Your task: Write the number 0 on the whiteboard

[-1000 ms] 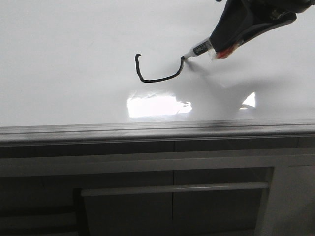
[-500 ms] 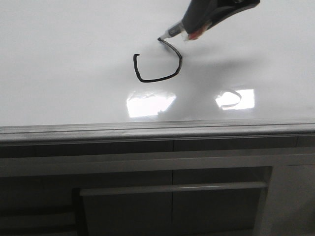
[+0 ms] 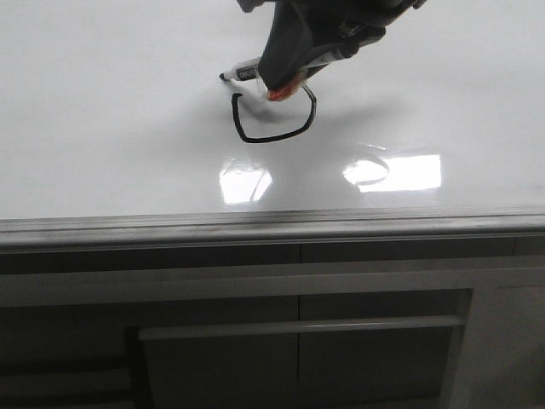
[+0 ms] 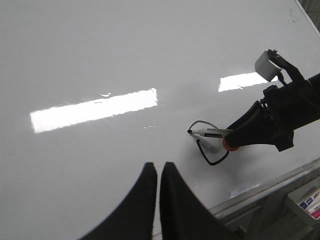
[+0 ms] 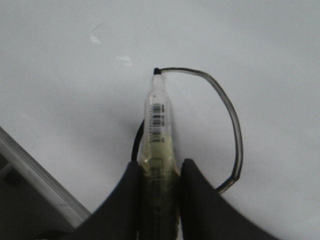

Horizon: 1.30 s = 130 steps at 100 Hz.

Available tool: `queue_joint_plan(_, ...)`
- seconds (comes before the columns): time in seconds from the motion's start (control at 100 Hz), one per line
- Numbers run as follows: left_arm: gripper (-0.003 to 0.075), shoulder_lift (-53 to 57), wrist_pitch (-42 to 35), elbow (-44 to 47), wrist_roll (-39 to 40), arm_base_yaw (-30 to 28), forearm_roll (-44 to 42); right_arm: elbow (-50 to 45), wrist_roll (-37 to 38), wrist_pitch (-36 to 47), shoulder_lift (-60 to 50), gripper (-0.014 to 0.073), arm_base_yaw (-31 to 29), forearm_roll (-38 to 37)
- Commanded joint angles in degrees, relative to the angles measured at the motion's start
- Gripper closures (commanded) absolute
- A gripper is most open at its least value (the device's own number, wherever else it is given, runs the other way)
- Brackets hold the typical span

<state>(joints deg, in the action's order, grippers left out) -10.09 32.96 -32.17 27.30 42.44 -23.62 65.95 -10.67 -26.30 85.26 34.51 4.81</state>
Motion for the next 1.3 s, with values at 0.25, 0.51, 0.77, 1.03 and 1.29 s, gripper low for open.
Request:
queue_joint_plan(0.25, 0.074, -0.8, -4.5, -1.3, 0.5, -0.1, -0.5, 0.3, 1.7, -5.7, -0.7, 0.0651, -0.3, -2.9)
queue_joint_plan(0.51, 0.074, -0.8, -4.5, -1.3, 0.5, -0.1, -0.5, -0.7, 1.8, -5.5, -0.7, 0.0651, -0.3, -2.9)
queue_joint_plan(0.77, 0.074, -0.8, -4.5, -1.3, 0.5, -0.1, -0.5, -0.6, 1.8, -3.6, -1.5, 0.0651, 0.0, -2.9)
queue_joint_plan(1.03, 0.074, -0.8, -4.5, -1.3, 0.5, -0.1, -0.5, -0.5, 1.8, 0.4, -10.1, 0.0651, 2.6, -2.9)
queue_joint_plan(1.29, 0.074, -0.8, -5.4, -1.3, 0.5, -0.1, -0.4, -0.5, 1.8, 4.9, -17.9, 0.0651, 2.6, -2.9)
